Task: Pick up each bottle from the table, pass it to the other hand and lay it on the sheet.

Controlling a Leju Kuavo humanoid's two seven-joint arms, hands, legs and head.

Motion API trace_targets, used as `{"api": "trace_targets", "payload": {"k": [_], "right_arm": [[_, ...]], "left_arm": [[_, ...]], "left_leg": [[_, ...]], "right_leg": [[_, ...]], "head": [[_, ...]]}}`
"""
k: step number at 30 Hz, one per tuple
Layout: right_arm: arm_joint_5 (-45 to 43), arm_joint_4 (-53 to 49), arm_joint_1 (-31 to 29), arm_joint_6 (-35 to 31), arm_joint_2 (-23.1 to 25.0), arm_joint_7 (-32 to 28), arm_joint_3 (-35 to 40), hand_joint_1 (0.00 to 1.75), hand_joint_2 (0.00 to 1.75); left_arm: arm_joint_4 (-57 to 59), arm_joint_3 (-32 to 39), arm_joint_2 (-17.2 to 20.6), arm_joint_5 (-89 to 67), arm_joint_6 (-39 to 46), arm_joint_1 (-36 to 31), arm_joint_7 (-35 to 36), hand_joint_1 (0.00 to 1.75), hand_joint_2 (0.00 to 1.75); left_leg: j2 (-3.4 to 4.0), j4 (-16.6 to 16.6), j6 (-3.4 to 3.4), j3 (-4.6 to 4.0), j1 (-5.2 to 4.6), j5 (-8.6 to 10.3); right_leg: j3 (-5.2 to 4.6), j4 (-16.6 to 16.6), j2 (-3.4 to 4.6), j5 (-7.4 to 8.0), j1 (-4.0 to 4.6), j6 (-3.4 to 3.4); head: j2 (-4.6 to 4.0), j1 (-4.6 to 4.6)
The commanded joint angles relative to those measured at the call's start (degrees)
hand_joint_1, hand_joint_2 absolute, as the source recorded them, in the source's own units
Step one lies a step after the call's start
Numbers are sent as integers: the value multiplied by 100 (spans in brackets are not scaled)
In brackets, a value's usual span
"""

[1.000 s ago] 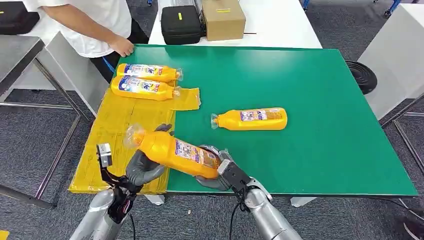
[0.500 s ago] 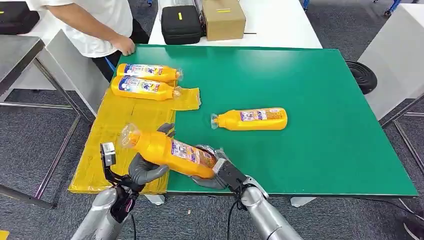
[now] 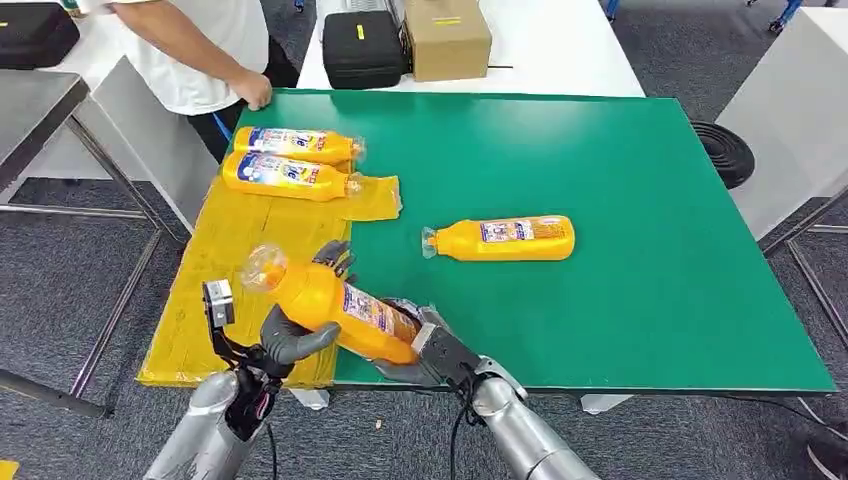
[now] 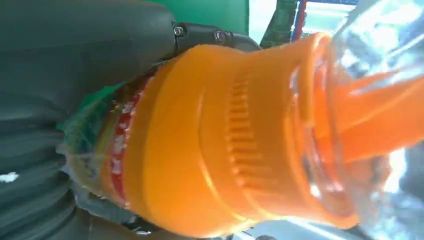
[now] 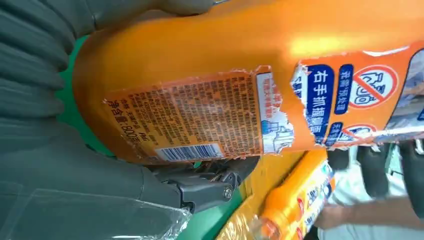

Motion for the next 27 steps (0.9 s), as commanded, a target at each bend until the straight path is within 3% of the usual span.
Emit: {"api": "trace_targets", "payload": {"k": [1,2,3,24,25,27], "right_arm": [[55,609,-252,-11,-41,2,167,175,175],[55,609,-252,-11,-41,2,167,175,175],[56,613,-253,-14,-44,2,164,175,175],[87,573,-214,-59,-15,2,-45,175,175],[75,541,-202,-59,-12,2,-67,9,175],[52,451,-166,-165,4,2,-180,0,175]], "left_arm": [[270,-137,-52,-2,35,-296,6,164,175],[270,-137,-52,-2,35,-296,6,164,175],[274,-127,-39,2,36,-289,3,175,175],[266,-76,33,-163,266,-276,26,175,175],[266,-74,42,-177,273,-277,16,175,175],[258,-68,63,-240,328,-284,12,175,175]], "left_leg": [[-1,-1,0,17,2,-5],[-2,-2,-1,29,3,-10],[-1,-1,-1,40,2,-14],[-3,-2,-1,19,2,-5],[-3,-2,-2,31,2,-9],[1,-2,-2,30,1,-10]], "right_leg": [[20,-4,-6,-6,5,-10],[33,-4,-9,-11,6,-15],[43,-4,-10,-15,6,-19],[21,-4,-9,-7,4,-11],[34,-4,-11,-12,6,-16],[31,-4,-7,-11,5,-15]], "head": [[0,2],[0,-2],[0,0],[0,0],[0,0],[0,0]]}}
